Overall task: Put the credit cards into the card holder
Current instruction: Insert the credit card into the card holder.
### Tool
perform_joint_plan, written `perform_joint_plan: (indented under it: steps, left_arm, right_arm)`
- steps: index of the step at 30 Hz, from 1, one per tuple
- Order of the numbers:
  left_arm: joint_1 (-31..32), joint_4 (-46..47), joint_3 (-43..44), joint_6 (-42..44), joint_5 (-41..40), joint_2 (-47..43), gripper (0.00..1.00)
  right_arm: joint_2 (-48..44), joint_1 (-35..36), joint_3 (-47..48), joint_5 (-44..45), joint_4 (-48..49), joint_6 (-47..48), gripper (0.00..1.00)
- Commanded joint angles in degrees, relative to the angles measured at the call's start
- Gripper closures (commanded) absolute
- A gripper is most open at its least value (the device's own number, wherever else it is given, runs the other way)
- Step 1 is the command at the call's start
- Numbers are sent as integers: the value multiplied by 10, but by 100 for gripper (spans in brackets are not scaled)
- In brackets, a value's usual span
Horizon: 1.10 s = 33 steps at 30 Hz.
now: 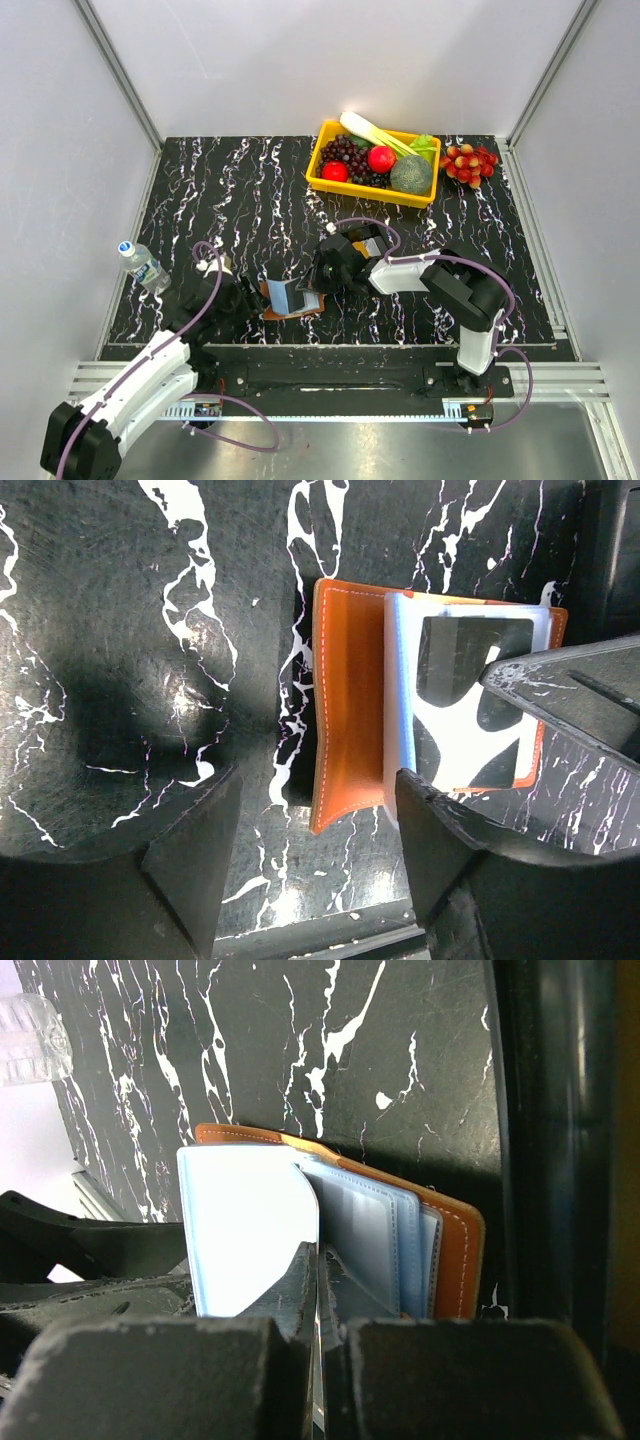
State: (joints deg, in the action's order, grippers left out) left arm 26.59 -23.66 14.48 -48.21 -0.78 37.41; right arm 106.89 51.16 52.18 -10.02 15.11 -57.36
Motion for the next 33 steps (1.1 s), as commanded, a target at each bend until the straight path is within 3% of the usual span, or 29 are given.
perform_joint_plan:
  steps: [1,7,16,20,25,33]
  left_arm:
    - [0,9,1,-18,-11,-15,37]
    - [0,13,-8,-25,-2,-57,38]
    - [-1,48,-24,-21,25,-5,39]
    - [-2,87,-33,-18,35,33,52]
    - [-1,107,-38,-16,37,57,82]
    - [-1,95,-36,1,24,71,97]
  right_arm:
    - [15,-7,8,31,-37,15,99]
    - [15,-9,8,27,-38,16,99]
    - [12,-9,8,23,-37,20,99]
    - [13,-9,6,19,-31,20,99]
    - [12,-10,3,23,-29,20,99]
    - [30,-16,11,8,-19,27,98]
